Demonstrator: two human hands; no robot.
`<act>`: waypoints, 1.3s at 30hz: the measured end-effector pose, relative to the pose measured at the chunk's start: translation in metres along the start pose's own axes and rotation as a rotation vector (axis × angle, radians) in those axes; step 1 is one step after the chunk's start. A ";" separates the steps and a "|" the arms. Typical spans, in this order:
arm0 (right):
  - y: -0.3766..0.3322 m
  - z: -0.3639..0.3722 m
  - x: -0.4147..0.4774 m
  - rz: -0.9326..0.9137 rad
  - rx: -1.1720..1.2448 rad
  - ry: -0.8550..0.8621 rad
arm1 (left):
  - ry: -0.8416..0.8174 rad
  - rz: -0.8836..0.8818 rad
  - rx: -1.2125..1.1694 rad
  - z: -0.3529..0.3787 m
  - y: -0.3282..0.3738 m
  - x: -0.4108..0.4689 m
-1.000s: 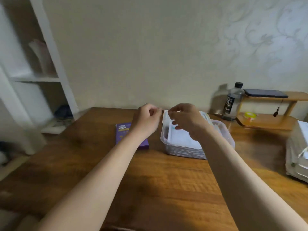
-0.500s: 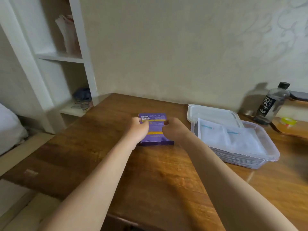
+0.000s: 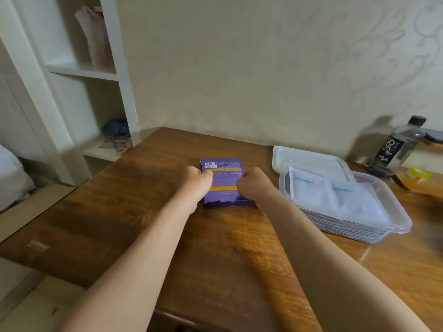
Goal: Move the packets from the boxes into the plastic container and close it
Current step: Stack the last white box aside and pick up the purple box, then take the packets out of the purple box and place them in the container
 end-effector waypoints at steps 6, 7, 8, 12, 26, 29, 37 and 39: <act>-0.016 -0.015 -0.012 -0.105 -0.048 0.243 | 0.035 -0.050 -0.158 -0.008 0.012 0.003; -0.018 -0.021 -0.015 -0.126 -0.040 0.271 | 0.022 -0.074 -0.223 -0.009 0.015 0.001; -0.019 -0.027 -0.017 -0.142 -0.026 0.290 | 0.000 -0.107 -0.316 -0.010 0.018 -0.002; -0.008 -0.061 -0.019 -0.134 0.189 0.339 | -0.162 -0.242 -0.809 0.003 0.048 -0.028; 0.074 -0.164 -0.002 -0.496 0.181 0.363 | -0.533 -0.128 -1.057 0.113 0.113 -0.057; 0.085 -0.173 0.008 -0.533 0.090 0.340 | -0.526 -0.095 -1.028 0.129 0.115 -0.050; 0.097 -0.188 0.027 -0.558 0.115 0.275 | -0.545 0.024 -0.925 0.151 0.119 -0.029; 0.096 -0.190 0.031 -0.570 0.109 0.251 | -0.548 0.051 -0.912 0.152 0.119 -0.024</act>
Point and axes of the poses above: each hand's wrist, its own x-axis towards the middle knuckle, its own z-axis out of the palm, y = z × x, the point moved 2 cm from there along x, towards the middle knuckle, and after that the axes turned 9 degrees about z, right-handed, at the moved point
